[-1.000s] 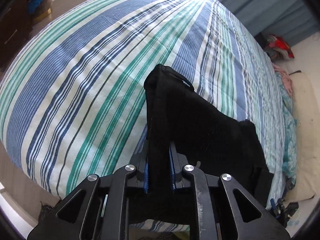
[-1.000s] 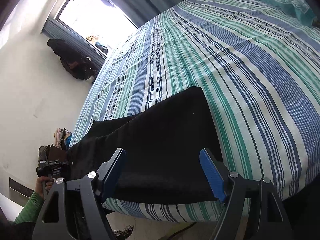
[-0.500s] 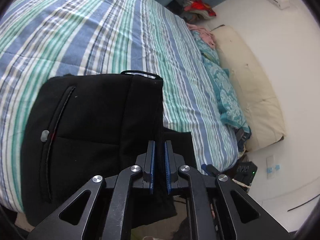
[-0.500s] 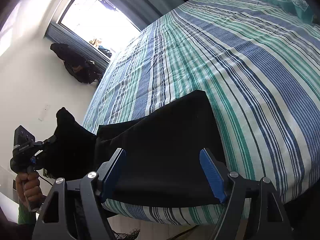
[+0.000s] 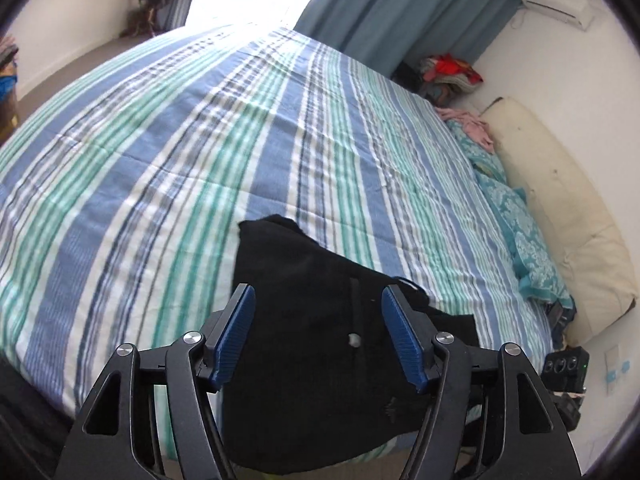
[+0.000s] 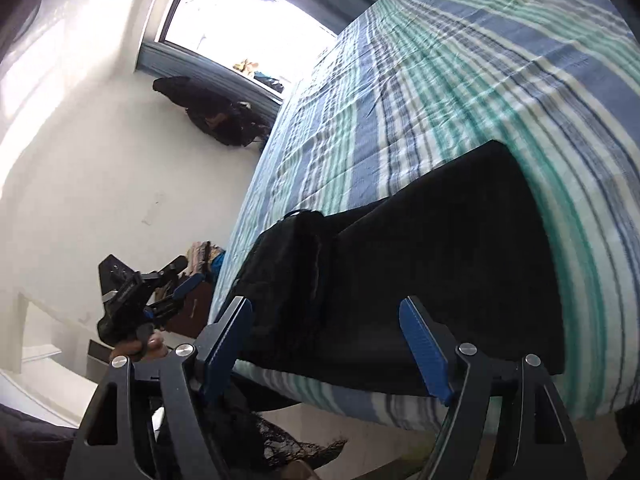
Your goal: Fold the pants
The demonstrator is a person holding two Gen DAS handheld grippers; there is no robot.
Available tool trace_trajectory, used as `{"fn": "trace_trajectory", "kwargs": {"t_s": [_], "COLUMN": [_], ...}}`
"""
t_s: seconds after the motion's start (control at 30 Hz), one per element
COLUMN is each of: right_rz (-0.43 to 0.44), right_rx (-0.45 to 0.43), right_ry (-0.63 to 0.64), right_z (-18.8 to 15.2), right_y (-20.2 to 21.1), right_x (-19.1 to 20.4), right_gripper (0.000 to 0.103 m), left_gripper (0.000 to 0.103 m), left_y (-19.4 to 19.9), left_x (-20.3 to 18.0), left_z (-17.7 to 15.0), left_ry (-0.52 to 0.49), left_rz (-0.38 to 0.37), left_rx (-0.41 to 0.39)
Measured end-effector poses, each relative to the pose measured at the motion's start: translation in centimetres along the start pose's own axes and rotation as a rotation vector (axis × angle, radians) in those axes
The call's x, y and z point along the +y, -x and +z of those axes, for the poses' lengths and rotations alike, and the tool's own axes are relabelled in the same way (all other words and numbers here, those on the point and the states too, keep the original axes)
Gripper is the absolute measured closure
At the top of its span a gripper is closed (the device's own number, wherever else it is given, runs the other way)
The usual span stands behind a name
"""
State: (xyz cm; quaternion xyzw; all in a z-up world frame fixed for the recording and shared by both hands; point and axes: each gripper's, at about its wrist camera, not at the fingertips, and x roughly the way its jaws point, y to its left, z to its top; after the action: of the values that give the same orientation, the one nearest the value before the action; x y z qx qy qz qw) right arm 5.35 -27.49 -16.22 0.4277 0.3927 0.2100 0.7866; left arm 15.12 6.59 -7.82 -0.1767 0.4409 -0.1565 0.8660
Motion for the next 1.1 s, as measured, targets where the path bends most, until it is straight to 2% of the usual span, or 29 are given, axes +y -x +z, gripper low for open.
{"fn": "trace_trajectory", "kwargs": {"t_s": [0.07, 0.1, 0.2, 0.33, 0.5, 0.73, 0.83, 1.0, 1.1], "right_rz": [0.128, 0.147, 0.144, 0.105, 0.045, 0.216, 0.159, 0.144, 0.119], "right_rx": [0.114, 0.176, 0.305, 0.391, 0.456, 0.507, 0.518, 0.509, 0.526], "right_ry": [-0.019, -0.023, -0.041, -0.029, 0.010, -0.098, -0.099, -0.075, -0.094], "right_z": [-0.1, -0.1, 0.0, 0.4, 0.1, -1.0, -1.3, -1.4, -1.5], "right_y": [-3.1, -4.9, -9.1, -12.2, -13.9, -14.3, -15.3, -16.5, -17.7], "right_x": [1.2, 1.6, 2.1, 2.2, 2.1, 1.6, 1.3, 2.4, 2.7], "right_gripper": [0.027, 0.027, 0.029, 0.033, 0.033, 0.036, 0.038, 0.039, 0.053], "left_gripper": [0.035, 0.035, 0.035, 0.035, 0.035, 0.034, 0.034, 0.034, 0.034], "left_y": [0.1, 0.1, -0.4, -0.7, -0.4, -1.0, -1.1, -1.1, -1.1], "left_x": [2.7, 4.0, 6.8, 8.3, 8.8, 8.7, 8.7, 9.0, 9.2], "left_z": [-0.7, -1.2, -3.0, -4.0, -3.5, -3.6, -3.7, -3.8, -3.8], "left_ry": [0.051, 0.081, 0.140, 0.168, 0.181, 0.169, 0.171, 0.179, 0.187], "left_rz": [0.053, 0.065, 0.101, 0.153, 0.146, 0.163, 0.169, 0.177, 0.182], "left_rx": [-0.025, -0.032, -0.039, -0.028, -0.053, -0.034, -0.032, -0.029, -0.029]}}
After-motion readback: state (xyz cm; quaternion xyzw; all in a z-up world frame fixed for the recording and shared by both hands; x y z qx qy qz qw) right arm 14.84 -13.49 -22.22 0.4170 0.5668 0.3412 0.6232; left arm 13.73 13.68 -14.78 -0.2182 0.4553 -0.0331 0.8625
